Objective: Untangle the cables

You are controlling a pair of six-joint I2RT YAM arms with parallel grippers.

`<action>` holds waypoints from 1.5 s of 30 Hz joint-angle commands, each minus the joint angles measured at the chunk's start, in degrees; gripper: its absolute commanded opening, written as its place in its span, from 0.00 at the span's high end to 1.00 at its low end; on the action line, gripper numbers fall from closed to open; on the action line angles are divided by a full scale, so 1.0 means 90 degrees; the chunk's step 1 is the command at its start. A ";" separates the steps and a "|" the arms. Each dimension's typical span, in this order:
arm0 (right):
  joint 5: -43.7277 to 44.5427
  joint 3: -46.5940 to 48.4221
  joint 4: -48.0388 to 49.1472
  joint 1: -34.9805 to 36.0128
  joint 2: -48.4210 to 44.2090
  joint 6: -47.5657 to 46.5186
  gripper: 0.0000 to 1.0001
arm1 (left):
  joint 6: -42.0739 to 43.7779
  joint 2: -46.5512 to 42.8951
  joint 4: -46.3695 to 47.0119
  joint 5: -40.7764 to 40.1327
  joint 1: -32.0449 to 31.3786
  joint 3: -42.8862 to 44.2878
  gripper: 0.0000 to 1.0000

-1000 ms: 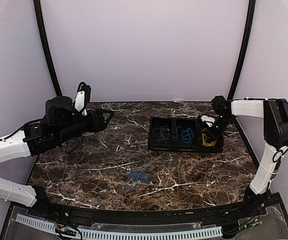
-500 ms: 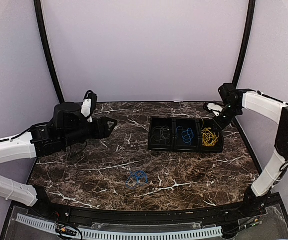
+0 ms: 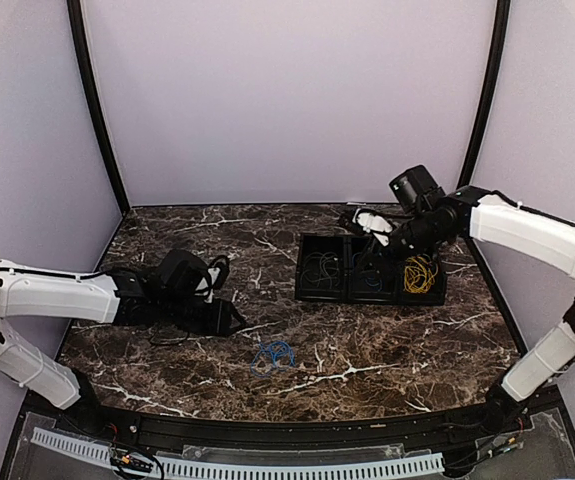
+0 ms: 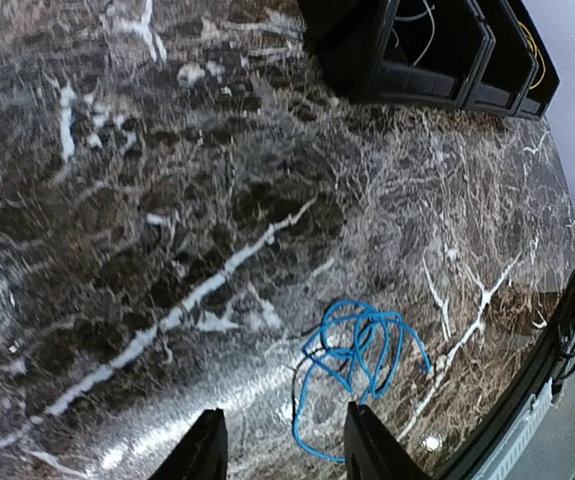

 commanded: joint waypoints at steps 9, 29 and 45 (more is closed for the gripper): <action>-0.0931 -0.0133 0.0870 0.2232 0.1558 -0.0447 0.61 | -0.0897 0.0282 0.0935 0.1678 -0.0015 -0.0989 0.58; 0.0147 0.0768 0.0995 0.3054 0.3399 0.1117 0.54 | -0.0855 -0.0383 0.0674 0.0703 -0.0076 -0.1227 0.59; 0.1591 0.0334 0.1315 0.3051 0.2910 0.1290 0.77 | -0.0734 -0.0336 0.0761 0.0611 -0.0076 -0.1197 0.61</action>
